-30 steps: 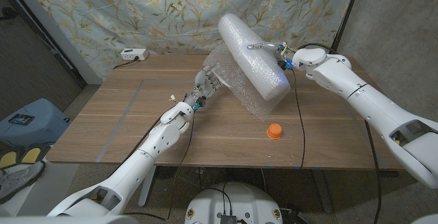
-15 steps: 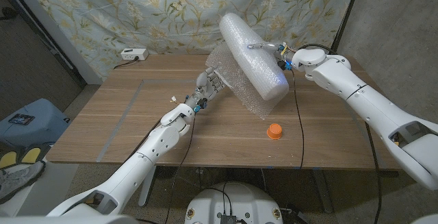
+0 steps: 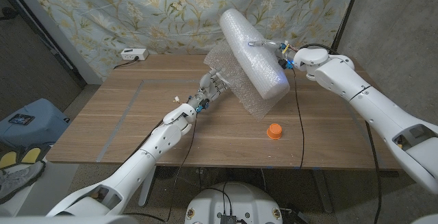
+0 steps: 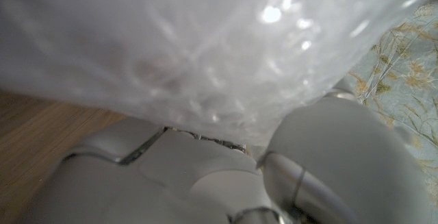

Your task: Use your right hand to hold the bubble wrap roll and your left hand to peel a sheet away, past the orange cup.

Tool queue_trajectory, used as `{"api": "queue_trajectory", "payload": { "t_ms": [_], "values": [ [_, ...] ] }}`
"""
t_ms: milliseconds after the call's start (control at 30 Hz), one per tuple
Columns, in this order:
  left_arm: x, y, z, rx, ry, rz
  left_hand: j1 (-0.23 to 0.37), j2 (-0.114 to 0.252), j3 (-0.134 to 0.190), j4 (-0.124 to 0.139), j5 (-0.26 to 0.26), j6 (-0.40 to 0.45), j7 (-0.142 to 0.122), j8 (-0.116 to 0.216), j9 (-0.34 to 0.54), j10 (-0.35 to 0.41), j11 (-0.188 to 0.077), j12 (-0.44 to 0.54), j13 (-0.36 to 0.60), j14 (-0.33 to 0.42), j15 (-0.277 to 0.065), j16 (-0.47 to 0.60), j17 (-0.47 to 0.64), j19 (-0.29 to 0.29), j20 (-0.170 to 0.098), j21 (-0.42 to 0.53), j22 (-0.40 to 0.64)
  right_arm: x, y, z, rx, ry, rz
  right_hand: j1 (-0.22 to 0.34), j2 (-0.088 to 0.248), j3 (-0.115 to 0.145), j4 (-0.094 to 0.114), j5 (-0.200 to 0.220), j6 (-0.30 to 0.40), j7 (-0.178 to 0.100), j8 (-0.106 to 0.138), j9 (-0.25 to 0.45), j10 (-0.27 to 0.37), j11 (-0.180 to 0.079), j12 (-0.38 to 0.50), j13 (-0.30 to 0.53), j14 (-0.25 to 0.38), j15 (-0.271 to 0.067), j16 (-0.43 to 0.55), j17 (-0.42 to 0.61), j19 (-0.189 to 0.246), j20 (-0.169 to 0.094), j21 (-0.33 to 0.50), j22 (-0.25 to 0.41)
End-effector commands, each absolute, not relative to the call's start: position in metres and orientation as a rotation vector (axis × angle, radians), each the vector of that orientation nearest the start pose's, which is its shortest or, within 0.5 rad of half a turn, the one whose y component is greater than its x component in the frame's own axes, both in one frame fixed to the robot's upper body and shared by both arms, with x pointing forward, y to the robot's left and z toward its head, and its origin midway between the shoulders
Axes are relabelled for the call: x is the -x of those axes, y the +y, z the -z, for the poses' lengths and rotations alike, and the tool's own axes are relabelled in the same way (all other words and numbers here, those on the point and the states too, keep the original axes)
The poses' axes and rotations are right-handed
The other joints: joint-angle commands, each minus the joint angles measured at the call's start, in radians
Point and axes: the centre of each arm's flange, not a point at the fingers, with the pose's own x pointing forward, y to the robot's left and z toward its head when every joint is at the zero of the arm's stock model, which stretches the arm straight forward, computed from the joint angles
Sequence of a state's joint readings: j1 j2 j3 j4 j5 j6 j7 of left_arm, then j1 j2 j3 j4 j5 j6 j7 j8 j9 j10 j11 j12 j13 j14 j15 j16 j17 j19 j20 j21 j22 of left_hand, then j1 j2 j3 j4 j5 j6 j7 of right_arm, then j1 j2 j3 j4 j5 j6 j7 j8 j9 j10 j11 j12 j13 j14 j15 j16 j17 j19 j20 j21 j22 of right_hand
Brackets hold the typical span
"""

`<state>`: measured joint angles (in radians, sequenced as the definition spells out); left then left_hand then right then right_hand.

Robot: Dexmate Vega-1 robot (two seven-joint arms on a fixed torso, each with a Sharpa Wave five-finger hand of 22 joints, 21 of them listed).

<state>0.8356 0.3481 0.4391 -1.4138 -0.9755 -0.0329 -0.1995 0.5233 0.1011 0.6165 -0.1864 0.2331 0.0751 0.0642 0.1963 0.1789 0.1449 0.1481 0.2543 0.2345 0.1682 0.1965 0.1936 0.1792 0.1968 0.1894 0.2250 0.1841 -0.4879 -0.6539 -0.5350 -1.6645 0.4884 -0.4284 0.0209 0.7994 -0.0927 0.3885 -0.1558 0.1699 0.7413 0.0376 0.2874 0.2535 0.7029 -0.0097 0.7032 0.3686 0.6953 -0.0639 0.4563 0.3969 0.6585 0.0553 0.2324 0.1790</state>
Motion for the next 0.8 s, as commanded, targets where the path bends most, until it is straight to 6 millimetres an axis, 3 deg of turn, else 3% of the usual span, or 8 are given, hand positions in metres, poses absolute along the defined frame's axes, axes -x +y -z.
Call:
{"api": "queue_trajectory", "payload": {
  "t_ms": [33,433,800],
  "values": [
    [-0.659,0.140,0.035,0.420,-0.373,0.670,0.019,-0.003,0.005,-0.002,0.007,0.009,-0.002,0.006,0.004,0.009,-0.001,0.005,0.004,0.007,0.003,0.006,0.001,0.014,0.000,0.005,0.001,-0.618,-0.205,-0.145,0.430,-0.437,-0.305,0.085,0.091,-0.006,-0.002,0.007,0.012,0.000,0.003,0.003,0.007,-0.001,0.007,0.002,0.010,-0.055,0.000,0.005,0.006,0.000,-0.003,0.005],
    [-0.677,0.125,0.023,0.398,-0.365,0.724,0.043,-0.010,0.004,0.000,0.008,0.015,-0.001,0.007,0.004,0.017,-0.001,0.007,0.004,0.014,0.003,0.005,0.001,0.021,0.003,0.005,0.002,-0.614,-0.206,-0.151,0.428,-0.445,-0.300,0.088,0.093,-0.006,-0.003,0.008,0.015,-0.001,0.000,0.005,0.009,-0.001,0.009,0.002,0.013,-0.053,-0.002,0.005,0.008,0.000,-0.004,0.005],
    [-0.674,0.108,0.014,0.395,-0.328,0.740,0.071,-0.020,0.001,0.002,0.009,0.038,0.004,0.013,0.004,0.030,-0.006,0.010,0.004,0.031,-0.002,0.008,0.001,0.040,0.007,0.009,0.002,-0.614,-0.209,-0.151,0.436,-0.450,-0.305,0.091,0.093,-0.006,-0.004,0.008,0.017,0.001,-0.003,0.007,0.010,-0.001,0.010,0.002,0.013,-0.053,-0.006,0.005,0.007,0.002,-0.005,0.005]
  ]
}}
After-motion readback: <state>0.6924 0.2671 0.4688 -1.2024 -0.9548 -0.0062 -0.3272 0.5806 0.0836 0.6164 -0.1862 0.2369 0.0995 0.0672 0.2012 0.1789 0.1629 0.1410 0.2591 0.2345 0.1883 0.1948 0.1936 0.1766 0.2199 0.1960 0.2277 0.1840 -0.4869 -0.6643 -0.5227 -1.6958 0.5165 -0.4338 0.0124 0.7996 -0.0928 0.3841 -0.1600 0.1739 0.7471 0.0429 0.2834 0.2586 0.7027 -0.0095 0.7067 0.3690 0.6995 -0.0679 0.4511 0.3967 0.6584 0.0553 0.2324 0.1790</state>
